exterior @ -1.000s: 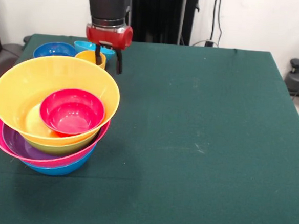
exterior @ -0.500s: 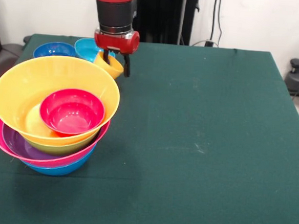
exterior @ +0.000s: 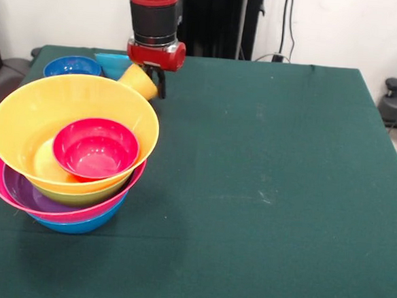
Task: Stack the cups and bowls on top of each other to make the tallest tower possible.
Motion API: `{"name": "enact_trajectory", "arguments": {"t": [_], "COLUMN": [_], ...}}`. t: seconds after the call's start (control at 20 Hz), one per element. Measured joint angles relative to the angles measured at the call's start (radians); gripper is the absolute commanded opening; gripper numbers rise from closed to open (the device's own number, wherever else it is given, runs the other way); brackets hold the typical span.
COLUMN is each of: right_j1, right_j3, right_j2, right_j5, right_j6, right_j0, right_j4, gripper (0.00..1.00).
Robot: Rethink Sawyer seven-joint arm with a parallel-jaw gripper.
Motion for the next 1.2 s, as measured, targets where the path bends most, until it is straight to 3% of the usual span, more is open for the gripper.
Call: {"name": "enact_trajectory", "arguments": {"t": [0.75,1.2], "right_j1": [-0.009,-0.134], "right_j3": [0.000,0.006], "right_j2": [-0.098,-0.116], "right_j5": [-0.014,-0.005], "right_j6": [0.000,0.000], "right_j0": [0.107,0.169], "right_j4": [0.010,0.064], "gripper": [0.00,0.00]}}
